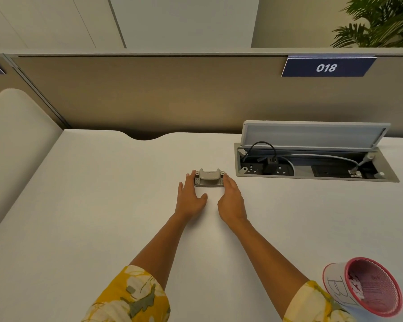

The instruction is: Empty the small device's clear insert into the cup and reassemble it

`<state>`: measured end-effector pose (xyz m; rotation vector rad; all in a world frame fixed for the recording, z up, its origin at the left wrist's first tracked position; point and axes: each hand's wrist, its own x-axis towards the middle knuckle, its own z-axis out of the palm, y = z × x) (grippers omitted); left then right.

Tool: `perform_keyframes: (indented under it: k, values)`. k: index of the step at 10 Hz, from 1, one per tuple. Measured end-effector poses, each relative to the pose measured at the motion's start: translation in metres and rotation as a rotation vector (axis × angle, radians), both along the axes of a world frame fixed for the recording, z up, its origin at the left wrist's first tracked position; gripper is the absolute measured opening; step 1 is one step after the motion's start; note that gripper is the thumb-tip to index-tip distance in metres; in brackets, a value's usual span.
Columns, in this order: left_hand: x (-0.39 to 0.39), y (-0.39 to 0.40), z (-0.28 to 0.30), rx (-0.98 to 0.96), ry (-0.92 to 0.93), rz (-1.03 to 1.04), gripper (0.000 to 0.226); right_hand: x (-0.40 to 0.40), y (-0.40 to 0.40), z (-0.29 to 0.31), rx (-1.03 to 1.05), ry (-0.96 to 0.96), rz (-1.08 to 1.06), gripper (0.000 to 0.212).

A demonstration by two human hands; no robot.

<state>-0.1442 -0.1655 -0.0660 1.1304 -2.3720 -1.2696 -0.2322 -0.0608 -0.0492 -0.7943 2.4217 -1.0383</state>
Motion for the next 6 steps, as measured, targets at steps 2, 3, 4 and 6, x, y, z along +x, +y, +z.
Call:
perform_keyframes:
  k: [2,3,4,6]
  values:
    - [0.008,0.002,-0.002,0.001,-0.031,-0.019,0.096,0.006,0.014,0.001,0.02,0.038,0.049,0.067]
    - [0.014,0.01,-0.001,-0.023,-0.041,-0.049,0.098,0.015,0.028,0.002,0.035,0.052,0.068,0.063]
    - [0.024,0.025,0.008,-0.054,-0.084,-0.097,0.1,0.021,0.046,0.01,0.107,0.067,0.134,0.062]
    - [0.04,0.054,0.028,-0.154,-0.221,-0.046,0.1,0.02,0.071,0.036,0.116,0.105,0.066,0.062]
